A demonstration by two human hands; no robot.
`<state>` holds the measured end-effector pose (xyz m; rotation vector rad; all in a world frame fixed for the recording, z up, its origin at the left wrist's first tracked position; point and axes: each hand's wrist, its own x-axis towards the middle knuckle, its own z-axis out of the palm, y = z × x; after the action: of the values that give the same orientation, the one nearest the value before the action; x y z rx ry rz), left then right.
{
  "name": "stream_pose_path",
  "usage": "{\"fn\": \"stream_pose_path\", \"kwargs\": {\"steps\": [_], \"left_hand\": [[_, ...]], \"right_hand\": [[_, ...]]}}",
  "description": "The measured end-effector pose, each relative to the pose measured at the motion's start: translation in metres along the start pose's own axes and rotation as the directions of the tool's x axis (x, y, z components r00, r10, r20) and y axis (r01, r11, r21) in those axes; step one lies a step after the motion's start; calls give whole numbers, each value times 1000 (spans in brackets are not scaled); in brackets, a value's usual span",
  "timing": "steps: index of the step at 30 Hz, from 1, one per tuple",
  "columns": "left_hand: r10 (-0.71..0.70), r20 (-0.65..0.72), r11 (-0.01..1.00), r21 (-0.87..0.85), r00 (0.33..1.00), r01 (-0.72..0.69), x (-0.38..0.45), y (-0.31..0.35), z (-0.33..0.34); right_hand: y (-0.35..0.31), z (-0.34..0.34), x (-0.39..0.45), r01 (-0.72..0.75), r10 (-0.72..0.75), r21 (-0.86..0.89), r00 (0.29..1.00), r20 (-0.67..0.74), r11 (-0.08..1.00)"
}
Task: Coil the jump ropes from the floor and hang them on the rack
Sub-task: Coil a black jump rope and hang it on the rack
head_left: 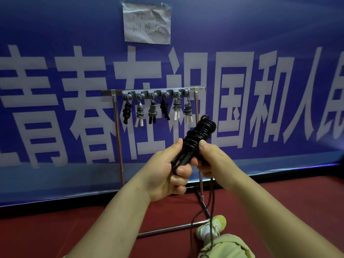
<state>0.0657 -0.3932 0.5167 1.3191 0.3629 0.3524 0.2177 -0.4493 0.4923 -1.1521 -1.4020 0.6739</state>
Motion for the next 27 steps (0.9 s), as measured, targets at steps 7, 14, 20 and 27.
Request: {"fn": "stream_pose_path", "kwargs": {"steps": [7, 14, 20, 27], "left_hand": [[121, -208, 929, 368, 971, -37, -2, 1, -2], [322, -294, 598, 800, 900, 47, -2, 5, -10], [435, -312, 298, 935, 845, 192, 5, 11, -15], [519, -14, -394, 883, 855, 253, 7, 12, 2]], "right_hand": [[-13, 1, -7, -91, 112, -186, 989, 101, 978], [-14, -3, -4, -249, 239, -421, 968, -76, 872], [-14, 4, -9, -295, 282, -136, 954, -104, 946], [-26, -9, -8, -384, 388, 54, 918, -78, 922]]}}
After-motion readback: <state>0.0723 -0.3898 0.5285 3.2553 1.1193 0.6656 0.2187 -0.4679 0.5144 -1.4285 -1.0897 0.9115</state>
